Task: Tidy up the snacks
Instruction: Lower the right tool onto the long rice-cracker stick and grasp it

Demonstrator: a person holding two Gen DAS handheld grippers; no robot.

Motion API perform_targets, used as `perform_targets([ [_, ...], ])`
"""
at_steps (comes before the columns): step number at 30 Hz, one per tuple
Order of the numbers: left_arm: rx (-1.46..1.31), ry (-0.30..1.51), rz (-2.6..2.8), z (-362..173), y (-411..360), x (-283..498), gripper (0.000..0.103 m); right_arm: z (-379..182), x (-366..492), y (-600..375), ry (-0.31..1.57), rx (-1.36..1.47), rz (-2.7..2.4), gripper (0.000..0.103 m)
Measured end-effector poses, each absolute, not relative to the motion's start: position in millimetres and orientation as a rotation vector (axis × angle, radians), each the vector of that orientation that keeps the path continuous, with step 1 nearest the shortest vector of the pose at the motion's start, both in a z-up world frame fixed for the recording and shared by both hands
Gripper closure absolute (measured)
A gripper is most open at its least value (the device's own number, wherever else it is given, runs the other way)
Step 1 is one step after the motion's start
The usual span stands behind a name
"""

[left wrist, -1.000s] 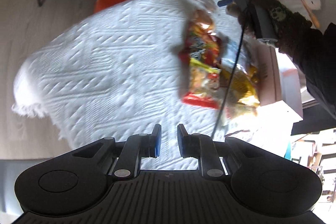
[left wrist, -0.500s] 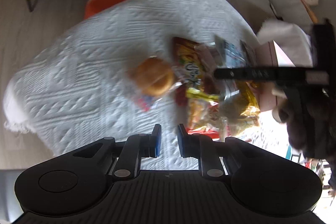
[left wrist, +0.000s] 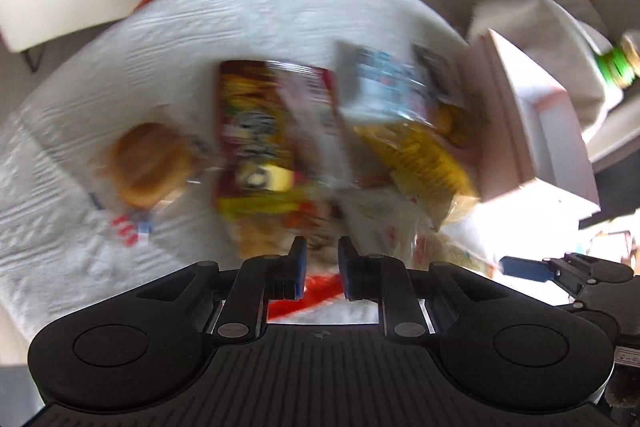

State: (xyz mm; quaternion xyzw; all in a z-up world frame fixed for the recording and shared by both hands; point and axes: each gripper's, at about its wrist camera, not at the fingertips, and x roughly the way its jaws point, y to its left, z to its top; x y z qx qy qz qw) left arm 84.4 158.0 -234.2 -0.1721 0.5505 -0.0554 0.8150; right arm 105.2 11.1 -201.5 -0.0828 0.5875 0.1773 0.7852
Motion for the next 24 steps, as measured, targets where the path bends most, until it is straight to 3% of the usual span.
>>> perform_targets([
  [10, -0.418, 1.106, 0.021, -242.0, 109.5, 79.7, 0.082, -211.2, 66.7, -60.6, 1.152, -0.179, 0.394, 0.023],
  [17, -0.398, 1.057, 0.278, -231.0, 137.5, 64.2, 0.082, -185.8, 69.8, -18.7, 0.939, -0.318, 0.680, 0.020],
  [18, -0.399, 1.051, 0.307, -230.5, 144.1, 62.7, 0.082, -188.7, 76.5, -10.9, 0.946, -0.333, 0.700, 0.023],
  [20, -0.398, 1.035, 0.349, -230.3, 156.6, 62.3, 0.082, -197.5, 92.0, -2.3, 1.047, -0.304, 0.729, 0.053],
  [23, -0.424, 1.052, 0.316, -235.2, 165.5, 68.9, 0.081, -195.9, 95.5, -11.9, 1.118, -0.227, 0.719, 0.058],
  [24, -0.404, 1.072, 0.273, -237.1, 162.3, 73.5, 0.077, -194.6, 88.7, -17.9, 1.125, -0.228, 0.704, 0.060],
])
